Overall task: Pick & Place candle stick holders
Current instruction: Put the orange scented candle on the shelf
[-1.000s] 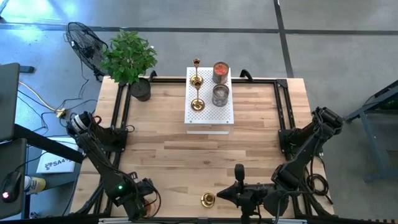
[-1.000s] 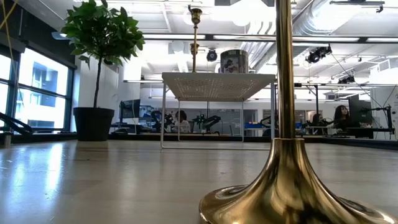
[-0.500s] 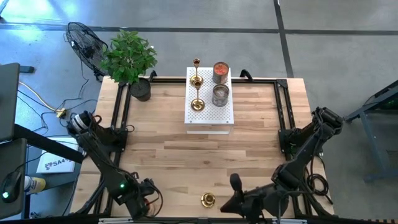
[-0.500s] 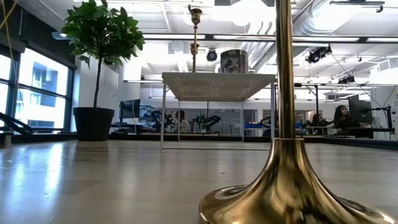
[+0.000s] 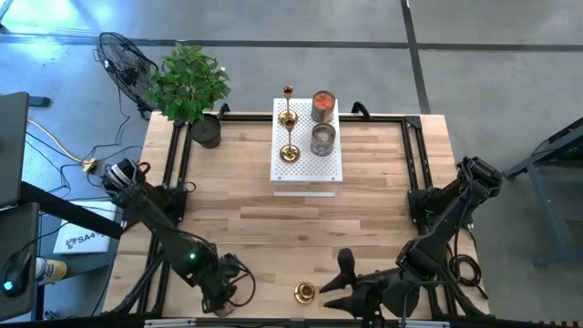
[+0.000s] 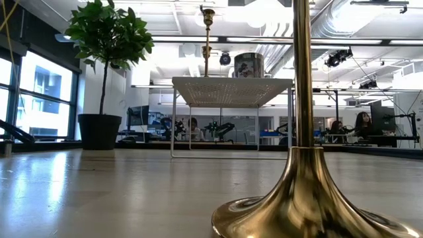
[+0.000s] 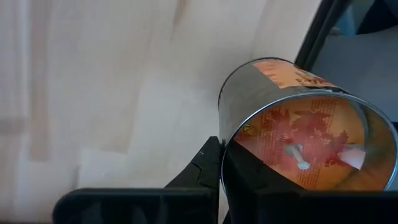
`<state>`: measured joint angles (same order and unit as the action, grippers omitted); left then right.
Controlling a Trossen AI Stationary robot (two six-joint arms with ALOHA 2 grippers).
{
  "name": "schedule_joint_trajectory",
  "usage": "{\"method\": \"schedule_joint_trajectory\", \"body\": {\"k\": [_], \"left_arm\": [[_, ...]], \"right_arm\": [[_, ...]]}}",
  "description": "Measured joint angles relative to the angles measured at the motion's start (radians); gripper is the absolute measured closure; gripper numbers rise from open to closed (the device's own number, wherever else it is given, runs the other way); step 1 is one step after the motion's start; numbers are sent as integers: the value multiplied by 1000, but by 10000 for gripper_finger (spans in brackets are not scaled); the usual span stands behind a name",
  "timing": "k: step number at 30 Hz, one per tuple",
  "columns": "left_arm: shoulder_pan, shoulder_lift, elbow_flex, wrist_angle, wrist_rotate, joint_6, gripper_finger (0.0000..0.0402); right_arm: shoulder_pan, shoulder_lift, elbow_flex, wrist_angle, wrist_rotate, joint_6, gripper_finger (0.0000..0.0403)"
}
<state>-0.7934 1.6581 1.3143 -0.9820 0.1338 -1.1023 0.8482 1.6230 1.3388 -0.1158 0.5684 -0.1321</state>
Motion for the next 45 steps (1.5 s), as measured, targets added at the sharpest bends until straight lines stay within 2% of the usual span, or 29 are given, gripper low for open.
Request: {"method": "schedule_joint_trajectory", "body": {"k": [4, 8, 19, 24, 33, 39, 43, 45], "left_arm": [[25, 0, 50, -98, 9, 44, 400], [52, 0, 131, -221, 10, 80, 400], [157, 0, 476, -536, -61, 234, 400], [246, -1, 556, -594, -60, 364, 401], [483, 1, 591, -587, -3, 648, 401], [593, 1, 591, -589, 19, 786, 401], [648, 1, 591, -586, 17, 861, 401], [669, 1, 591, -577, 14, 891, 401]], "right_arm": [[1, 0, 0, -3, -30, -3, 217], [0, 0, 0, -8, -71, -7, 199], [1, 0, 0, -24, -71, -33, 203], [10, 0, 0, -48, -68, -33, 201], [39, 0, 0, -128, 21, -43, 206], [52, -7, 0, -158, 204, -89, 206], [22, -22, 0, -152, 269, -107, 206], [-2, -22, 0, -139, 339, -84, 206]]}}
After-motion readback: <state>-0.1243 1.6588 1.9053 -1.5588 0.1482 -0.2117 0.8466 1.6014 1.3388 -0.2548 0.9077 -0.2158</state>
